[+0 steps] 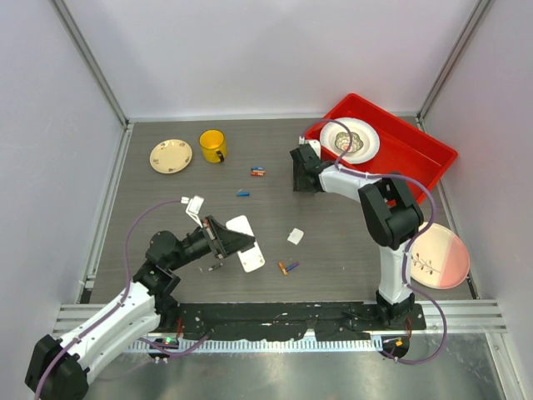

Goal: Load the batteries into the remote control

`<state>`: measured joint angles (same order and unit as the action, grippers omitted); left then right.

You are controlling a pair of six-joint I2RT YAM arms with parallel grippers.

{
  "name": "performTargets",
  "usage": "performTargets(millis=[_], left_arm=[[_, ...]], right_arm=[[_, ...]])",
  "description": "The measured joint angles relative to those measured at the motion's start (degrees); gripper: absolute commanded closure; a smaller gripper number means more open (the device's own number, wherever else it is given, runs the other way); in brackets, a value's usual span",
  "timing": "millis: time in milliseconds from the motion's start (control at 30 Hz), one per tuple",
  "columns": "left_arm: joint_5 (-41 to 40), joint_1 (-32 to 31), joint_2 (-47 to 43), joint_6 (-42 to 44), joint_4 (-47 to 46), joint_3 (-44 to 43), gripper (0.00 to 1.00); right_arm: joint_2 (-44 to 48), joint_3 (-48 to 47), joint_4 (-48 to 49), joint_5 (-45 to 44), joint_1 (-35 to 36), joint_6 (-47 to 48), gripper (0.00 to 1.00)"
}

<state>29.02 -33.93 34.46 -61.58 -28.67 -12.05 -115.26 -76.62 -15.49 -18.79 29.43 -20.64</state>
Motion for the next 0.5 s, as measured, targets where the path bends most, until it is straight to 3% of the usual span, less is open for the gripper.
performTargets(millis=[200,333,500], left_arm=[[-0.1,0.0,0.3,-0.1,-0.3,0.0,1.0],[-0.7,0.0,0.2,-0.1,-0.3,0.0,1.0],[-2.3,0.0,-0.9,0.2,0.1,0.0,1.0]], right_arm=[[0.8,2.4,3.5,0.0,0.0,-1.0,0.71],[4.4,7.3,4.6,-0.4,0.5,-3.6,0.89],[9.4,11.9,1.7,-2.3,5.0,-8.4,0.91]])
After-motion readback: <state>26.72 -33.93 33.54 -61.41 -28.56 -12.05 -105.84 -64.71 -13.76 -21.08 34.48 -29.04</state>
